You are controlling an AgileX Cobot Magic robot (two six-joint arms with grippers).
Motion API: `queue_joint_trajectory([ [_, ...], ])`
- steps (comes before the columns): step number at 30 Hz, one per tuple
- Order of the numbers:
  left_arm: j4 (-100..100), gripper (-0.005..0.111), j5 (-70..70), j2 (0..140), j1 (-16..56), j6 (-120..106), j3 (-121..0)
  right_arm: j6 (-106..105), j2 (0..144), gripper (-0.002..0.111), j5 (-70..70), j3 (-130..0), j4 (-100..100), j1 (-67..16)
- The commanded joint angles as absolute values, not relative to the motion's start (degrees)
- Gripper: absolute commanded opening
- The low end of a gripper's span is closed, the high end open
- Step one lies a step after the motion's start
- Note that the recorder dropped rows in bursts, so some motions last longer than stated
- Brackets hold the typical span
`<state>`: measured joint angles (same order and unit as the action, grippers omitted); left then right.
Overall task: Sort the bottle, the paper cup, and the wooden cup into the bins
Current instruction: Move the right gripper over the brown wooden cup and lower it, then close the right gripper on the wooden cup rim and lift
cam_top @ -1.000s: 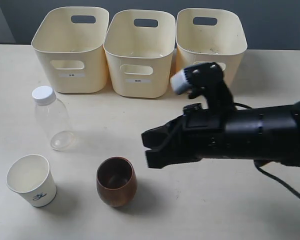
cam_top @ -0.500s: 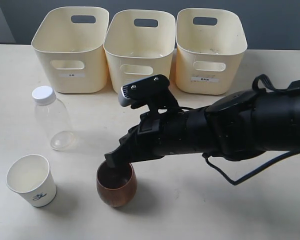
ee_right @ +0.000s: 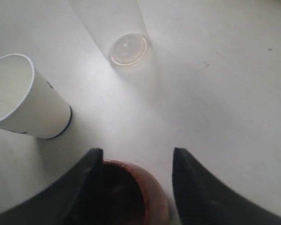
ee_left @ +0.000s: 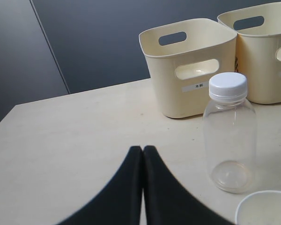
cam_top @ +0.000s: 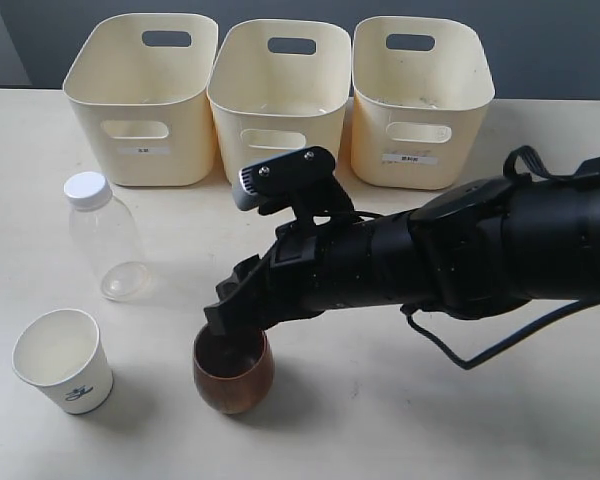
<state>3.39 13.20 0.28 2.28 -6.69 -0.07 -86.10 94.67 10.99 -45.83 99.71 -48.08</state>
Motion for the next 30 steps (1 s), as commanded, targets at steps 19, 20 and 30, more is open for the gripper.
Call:
queue_joint_trajectory([
  [19, 3.79, 0.0, 12.87, 0.0, 2.47, -6.58, 0.0, -85.78, 94.61, 0.054, 11.9, -41.92, 99.95, -48.06],
  [20, 3.79, 0.0, 12.87, 0.0, 2.47, -6.58, 0.0, -85.66, 94.61, 0.054, 11.9, -41.69, 99.95, -48.06],
  [30, 3.79, 0.0, 12.87, 0.0, 2.47, -6.58, 0.0, -83.94, 95.43, 0.054, 12.4, -40.32, 99.95, -48.06],
])
